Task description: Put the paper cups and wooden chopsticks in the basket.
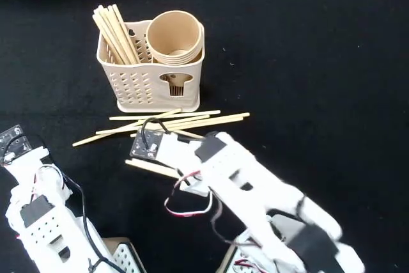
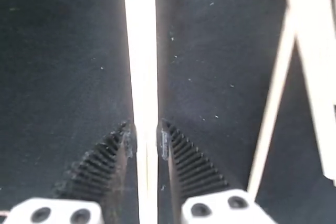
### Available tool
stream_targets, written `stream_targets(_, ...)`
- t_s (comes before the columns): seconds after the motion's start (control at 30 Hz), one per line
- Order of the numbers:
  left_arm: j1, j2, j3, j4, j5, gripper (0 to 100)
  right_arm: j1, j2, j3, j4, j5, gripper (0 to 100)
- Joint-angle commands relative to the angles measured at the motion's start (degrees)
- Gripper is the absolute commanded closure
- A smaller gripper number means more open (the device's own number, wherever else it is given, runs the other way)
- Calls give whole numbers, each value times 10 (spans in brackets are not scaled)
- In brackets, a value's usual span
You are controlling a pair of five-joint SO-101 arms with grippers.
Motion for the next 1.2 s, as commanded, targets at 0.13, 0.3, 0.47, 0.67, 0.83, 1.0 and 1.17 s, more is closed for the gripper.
stream_targets(0.13,2,-3,-29,-11,4,917,2,-222,-16,102,-5,986)
stream_targets(0.3,2,-3,-29,-11,4,917,2,-356,-80,151,-22,986)
stream_targets(0.47,2,-3,-29,-11,4,917,0,-405,-211,157,-90,986)
stream_targets(0.67,2,-3,-29,-11,4,917,0,-339,-305,-27,-157,986)
stream_targets(0.83,2,-3,-29,-11,4,917,0,-254,-349,-229,-236,985)
stream_targets(1.0,2,-3,-29,-11,4,917,1,-160,-359,-367,-331,985)
stream_targets(1.17,2,-3,-29,-11,4,917,2,-67,-372,-471,-371,985)
